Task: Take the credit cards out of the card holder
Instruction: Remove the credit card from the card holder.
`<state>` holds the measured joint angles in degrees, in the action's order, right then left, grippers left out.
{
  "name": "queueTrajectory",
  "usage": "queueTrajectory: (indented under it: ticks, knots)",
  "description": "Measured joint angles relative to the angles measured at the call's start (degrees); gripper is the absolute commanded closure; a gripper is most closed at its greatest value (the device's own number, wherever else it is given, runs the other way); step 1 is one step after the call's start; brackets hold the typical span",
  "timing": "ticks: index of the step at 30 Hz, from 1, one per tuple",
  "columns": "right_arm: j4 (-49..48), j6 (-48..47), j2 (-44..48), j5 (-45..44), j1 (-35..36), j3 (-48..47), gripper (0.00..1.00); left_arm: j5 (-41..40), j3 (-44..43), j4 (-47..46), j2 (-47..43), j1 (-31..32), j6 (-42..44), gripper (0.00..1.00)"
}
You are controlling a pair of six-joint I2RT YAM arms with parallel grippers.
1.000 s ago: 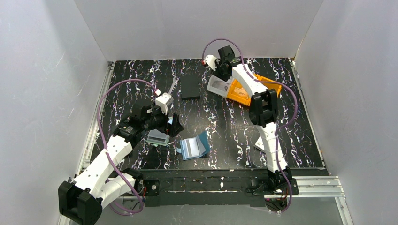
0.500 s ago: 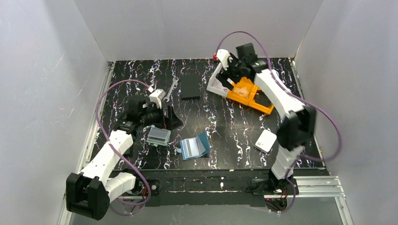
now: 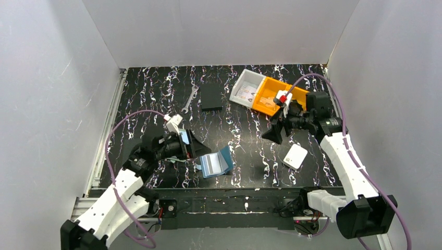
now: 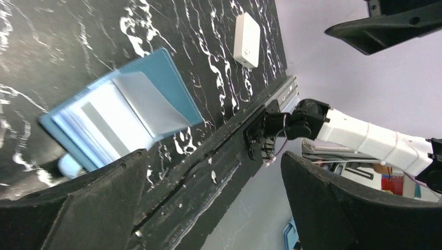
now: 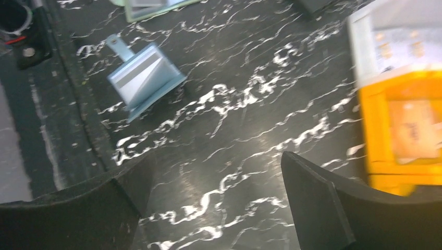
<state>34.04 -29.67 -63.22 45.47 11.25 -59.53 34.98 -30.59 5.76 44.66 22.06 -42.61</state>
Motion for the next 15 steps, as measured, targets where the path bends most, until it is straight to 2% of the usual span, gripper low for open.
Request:
queueTrajectory:
  ticks: [3, 7, 15]
  knots:
    - [-0.2, 1.7, 3.3, 2.5, -0.9, 5.3, 0.02, -6.1, 0.0, 3.1, -2.8, 8.5, -1.8, 0.02]
    - [-0.9, 2.9, 5.9, 4.2, -1.4, 8.1, 0.02, -14.4, -0.3, 7.3, -1.3, 17.6, -3.2, 0.02]
    - [-2.8, 3.9, 6.2, 5.8, -1.5, 11.0, 0.02, -27.3, -6.8, 13.8, 9.8, 27.2, -3.2, 0.02]
